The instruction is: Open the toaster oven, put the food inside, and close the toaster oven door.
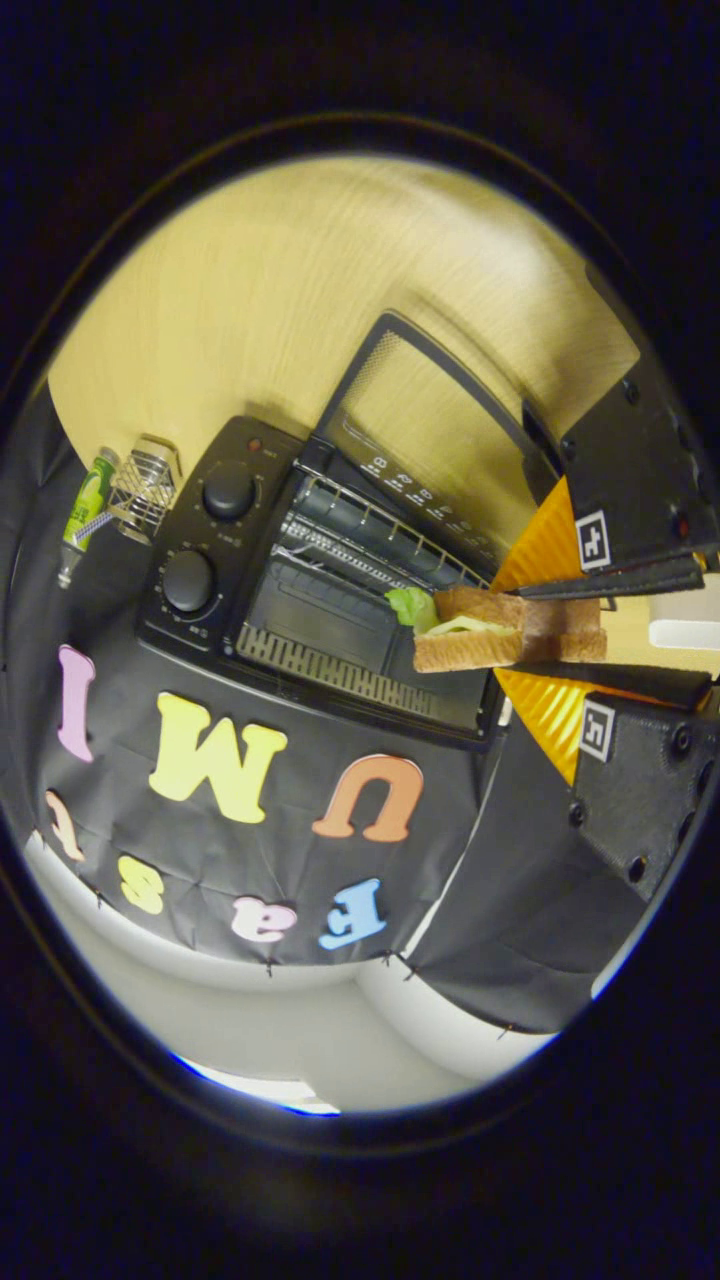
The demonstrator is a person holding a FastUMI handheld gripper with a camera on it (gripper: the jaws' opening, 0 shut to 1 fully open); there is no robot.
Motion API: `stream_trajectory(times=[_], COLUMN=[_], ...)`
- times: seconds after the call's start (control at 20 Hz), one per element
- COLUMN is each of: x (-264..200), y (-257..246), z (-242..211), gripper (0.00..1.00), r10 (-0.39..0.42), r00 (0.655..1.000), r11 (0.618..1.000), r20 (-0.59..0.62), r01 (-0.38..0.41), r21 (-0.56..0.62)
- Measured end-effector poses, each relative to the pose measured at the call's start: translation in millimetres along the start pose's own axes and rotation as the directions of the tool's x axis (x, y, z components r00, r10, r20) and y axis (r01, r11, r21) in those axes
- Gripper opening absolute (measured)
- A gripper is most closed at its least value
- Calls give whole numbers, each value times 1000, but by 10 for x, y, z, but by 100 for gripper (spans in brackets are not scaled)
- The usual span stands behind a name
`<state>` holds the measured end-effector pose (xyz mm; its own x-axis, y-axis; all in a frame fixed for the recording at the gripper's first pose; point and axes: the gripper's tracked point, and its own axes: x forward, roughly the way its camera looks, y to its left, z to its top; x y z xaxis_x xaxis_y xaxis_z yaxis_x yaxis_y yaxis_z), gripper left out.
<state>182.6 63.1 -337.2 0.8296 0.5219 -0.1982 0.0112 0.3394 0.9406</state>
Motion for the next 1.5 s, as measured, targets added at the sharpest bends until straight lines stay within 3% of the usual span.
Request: stream_trajectory(times=[0.2, 0.9, 1.1, 1.15, 1.2, 1.3, 1.45, 1.5], x=[280, 1240, 1276, 1286, 1275, 1294, 1258, 1244], y=[127, 79, -119, -113, -136, -142, -173, -164], z=[216, 348, 422, 427, 464, 511, 545, 611], gripper=[33, 34, 41, 50, 50, 63, 83, 84], r10=[-3, -138, -203, -200, -218, -247, -304, -307], r00=[999, 988, 978, 979, 975, 967, 949, 944], r11=[1000, 961, 938, 933, 917, 863, 760, 715], r20=[43, 73, 43, 39, 43, 57, 86, 121], r01=[3, 151, 207, 202, 220, 246, 296, 313], r21=[6, -231, -279, -298, -333, -440, -579, -626])
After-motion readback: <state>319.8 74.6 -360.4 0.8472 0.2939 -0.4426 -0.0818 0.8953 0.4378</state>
